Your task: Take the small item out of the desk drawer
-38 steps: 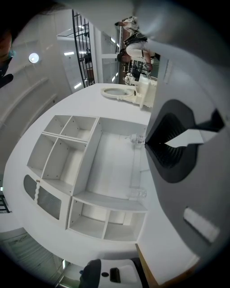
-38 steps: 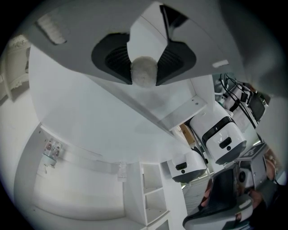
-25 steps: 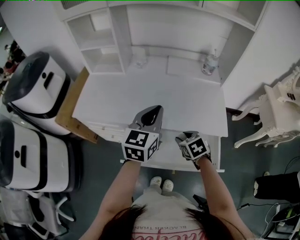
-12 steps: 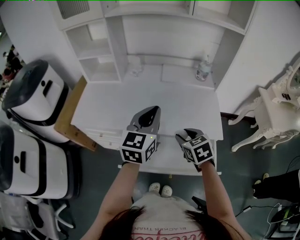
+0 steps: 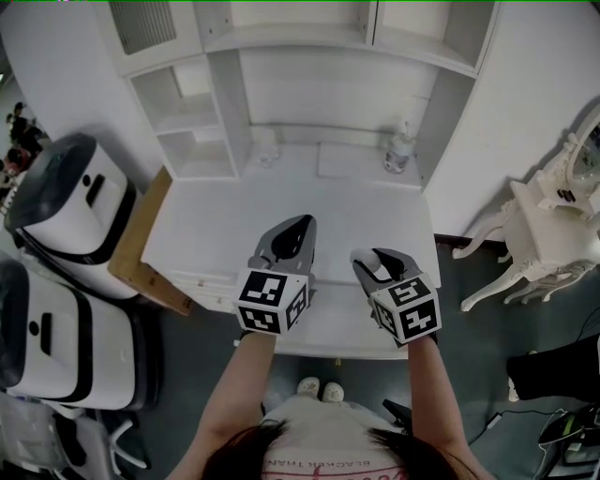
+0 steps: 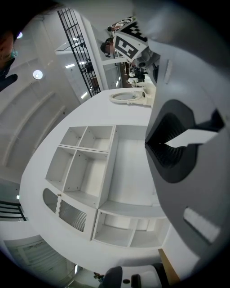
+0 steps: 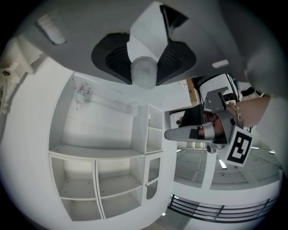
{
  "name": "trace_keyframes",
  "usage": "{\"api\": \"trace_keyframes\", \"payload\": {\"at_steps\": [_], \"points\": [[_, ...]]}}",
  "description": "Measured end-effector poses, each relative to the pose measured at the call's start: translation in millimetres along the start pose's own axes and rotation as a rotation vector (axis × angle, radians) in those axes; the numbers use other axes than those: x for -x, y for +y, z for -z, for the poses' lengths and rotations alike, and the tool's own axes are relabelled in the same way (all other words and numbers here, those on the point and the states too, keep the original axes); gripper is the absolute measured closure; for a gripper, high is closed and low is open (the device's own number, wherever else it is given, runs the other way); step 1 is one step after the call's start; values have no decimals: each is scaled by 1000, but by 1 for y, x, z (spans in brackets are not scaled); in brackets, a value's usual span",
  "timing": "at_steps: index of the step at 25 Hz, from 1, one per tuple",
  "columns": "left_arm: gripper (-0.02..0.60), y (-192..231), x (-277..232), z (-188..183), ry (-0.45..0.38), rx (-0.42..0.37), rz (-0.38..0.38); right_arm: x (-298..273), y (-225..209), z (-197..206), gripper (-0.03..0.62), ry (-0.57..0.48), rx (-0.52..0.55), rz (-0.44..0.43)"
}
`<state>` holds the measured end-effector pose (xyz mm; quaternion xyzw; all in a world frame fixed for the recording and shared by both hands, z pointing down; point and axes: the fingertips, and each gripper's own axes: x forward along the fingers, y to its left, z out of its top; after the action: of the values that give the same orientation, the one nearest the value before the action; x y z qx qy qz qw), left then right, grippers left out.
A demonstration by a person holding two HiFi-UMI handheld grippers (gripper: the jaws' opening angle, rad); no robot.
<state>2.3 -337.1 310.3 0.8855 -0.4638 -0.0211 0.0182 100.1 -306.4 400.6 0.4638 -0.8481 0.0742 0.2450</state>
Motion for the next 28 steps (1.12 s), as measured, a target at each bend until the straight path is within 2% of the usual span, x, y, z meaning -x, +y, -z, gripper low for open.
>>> {"api": "trace_keyframes", "payload": {"at_steps": [16, 28], "points": [[582, -4, -3, -45, -99, -41, 10, 64, -32, -90, 431, -323, 58, 163], [583, -6, -2, -72, -163, -72, 5, 114, -53, -128, 431, -571, 95, 314]]}}
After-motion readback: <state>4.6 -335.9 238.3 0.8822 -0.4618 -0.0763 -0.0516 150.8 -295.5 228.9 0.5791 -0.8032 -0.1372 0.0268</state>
